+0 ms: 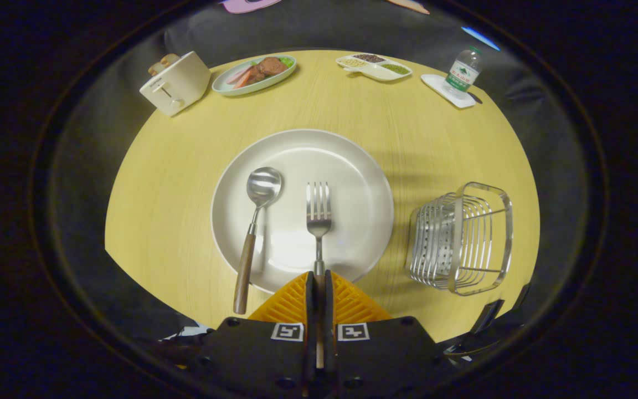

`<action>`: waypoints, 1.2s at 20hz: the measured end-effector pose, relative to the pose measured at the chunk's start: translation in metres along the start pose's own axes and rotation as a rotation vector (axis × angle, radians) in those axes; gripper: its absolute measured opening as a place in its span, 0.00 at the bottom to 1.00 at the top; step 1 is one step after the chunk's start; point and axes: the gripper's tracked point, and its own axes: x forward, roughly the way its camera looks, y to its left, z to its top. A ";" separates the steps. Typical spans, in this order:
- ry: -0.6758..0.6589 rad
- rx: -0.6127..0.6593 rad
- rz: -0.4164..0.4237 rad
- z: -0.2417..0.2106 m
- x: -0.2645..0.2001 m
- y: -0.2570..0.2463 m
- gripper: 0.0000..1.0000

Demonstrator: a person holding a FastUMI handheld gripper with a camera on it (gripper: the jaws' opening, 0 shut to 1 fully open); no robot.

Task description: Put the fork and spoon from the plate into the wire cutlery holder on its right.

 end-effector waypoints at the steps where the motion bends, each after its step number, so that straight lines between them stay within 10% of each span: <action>1: -0.005 0.006 0.006 0.000 -0.005 -0.001 0.08; 12: -0.100 0.085 -0.006 0.002 -0.098 -0.062 0.08; 24: 0.053 0.087 -0.130 -0.019 -0.081 -0.148 0.08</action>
